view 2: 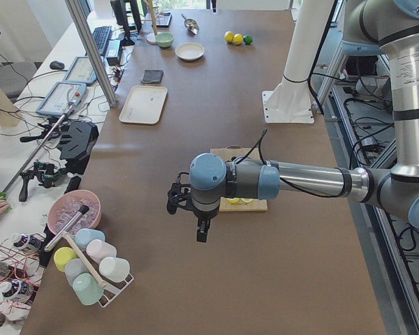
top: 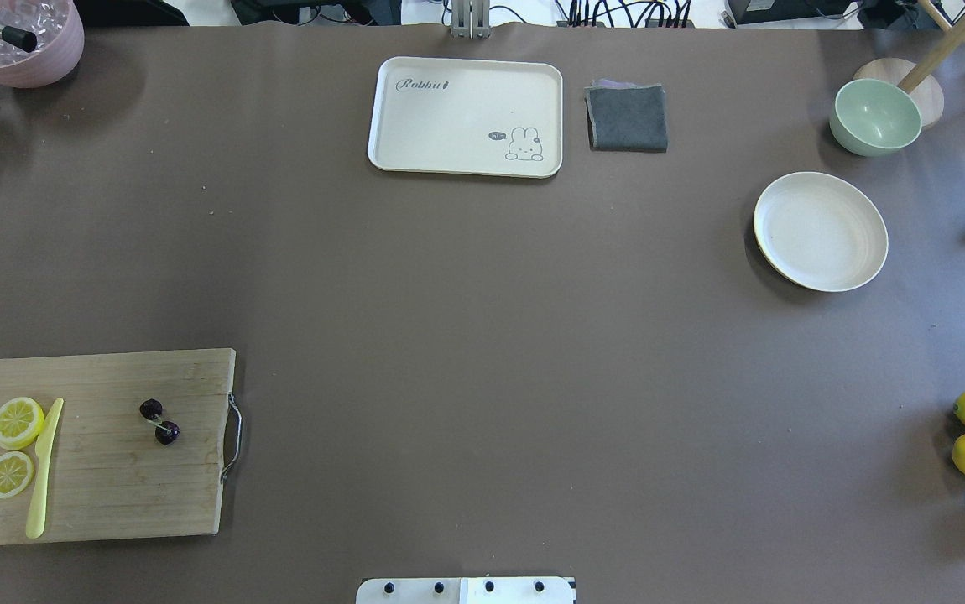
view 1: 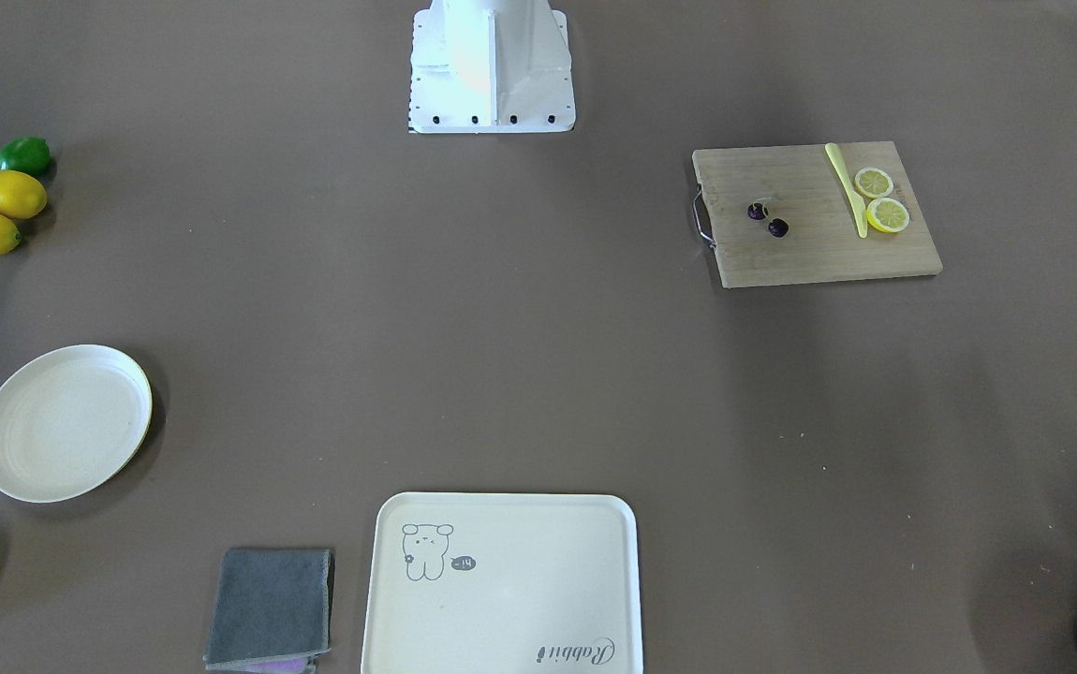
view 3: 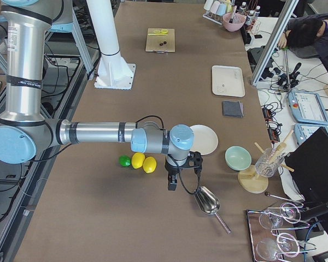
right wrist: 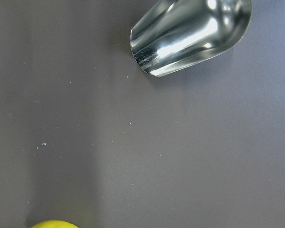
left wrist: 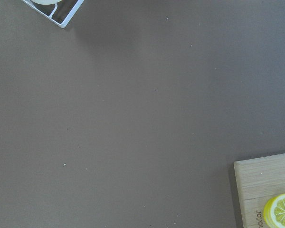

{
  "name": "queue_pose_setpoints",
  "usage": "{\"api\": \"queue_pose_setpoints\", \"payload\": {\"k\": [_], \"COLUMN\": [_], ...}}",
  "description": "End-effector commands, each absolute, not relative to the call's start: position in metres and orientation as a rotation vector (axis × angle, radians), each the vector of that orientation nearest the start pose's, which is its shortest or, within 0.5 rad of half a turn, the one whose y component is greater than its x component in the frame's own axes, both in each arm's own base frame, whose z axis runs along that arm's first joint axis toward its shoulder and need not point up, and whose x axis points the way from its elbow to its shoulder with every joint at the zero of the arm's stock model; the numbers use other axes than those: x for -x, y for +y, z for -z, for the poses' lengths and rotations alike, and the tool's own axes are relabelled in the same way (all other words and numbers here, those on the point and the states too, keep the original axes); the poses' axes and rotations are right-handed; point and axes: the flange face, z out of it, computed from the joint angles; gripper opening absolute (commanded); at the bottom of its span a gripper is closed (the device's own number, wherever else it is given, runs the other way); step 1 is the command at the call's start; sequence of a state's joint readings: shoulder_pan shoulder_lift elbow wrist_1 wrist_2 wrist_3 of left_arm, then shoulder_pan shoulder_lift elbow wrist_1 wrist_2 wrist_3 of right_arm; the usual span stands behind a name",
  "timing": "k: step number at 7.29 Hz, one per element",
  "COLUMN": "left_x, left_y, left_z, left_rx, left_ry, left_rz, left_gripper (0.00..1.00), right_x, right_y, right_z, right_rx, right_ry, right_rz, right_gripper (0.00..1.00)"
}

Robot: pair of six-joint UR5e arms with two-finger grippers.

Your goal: Place red cherry on plate

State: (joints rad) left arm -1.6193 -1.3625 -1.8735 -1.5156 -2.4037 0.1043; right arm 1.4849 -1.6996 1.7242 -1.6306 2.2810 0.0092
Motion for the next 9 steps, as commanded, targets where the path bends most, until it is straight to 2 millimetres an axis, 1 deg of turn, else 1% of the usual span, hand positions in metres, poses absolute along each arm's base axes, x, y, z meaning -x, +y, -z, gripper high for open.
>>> {"api": "queue_pose_setpoints", "payload": {"k": [1,3,4,5,6,7,8,9], "left_x": [0.08,0.08,0.083,0.089,0.106,0.123,0.127,0.132], "left_y": [-0.4,-0.401,-0.406,-0.416,-0.421,-0.426,-0.44,-0.473], "left_z": [-0.6,-0.59,-0.585,-0.576,-0.558,-0.546,-0.532,-0.517], "left_rx": [-0.111,-0.13,-0.144,-0.171,-0.221,-0.276,-0.369,-0.485], "left_ry": [0.827,0.825,0.816,0.752,0.723,0.717,0.7,0.674], "left_rz": [-0.072,-0.081,-0.082,-0.088,-0.062,-0.045,-0.075,-0.113], "left_gripper": [0.98,0.98,0.98,0.98,0.98,0.98,0.98,0.98], "right_x": [-0.031,-0.031,-0.03,-0.03,-0.032,-0.035,-0.042,-0.049], "right_y": [-0.439,-0.44,-0.441,-0.443,-0.451,-0.459,-0.461,-0.462], "right_z": [-0.653,-0.652,-0.649,-0.627,-0.6,-0.584,-0.575,-0.565], "right_rx": [0.068,0.064,0.06,0.02,-0.038,-0.115,-0.232,-0.297], "right_ry": [-0.709,-0.708,-0.713,-0.715,-0.716,-0.715,-0.714,-0.726], "right_rz": [0.061,0.061,0.061,0.067,0.089,0.109,0.121,0.099], "right_gripper": [1.0,1.0,1.0,1.0,1.0,1.0,1.0,1.0]}}
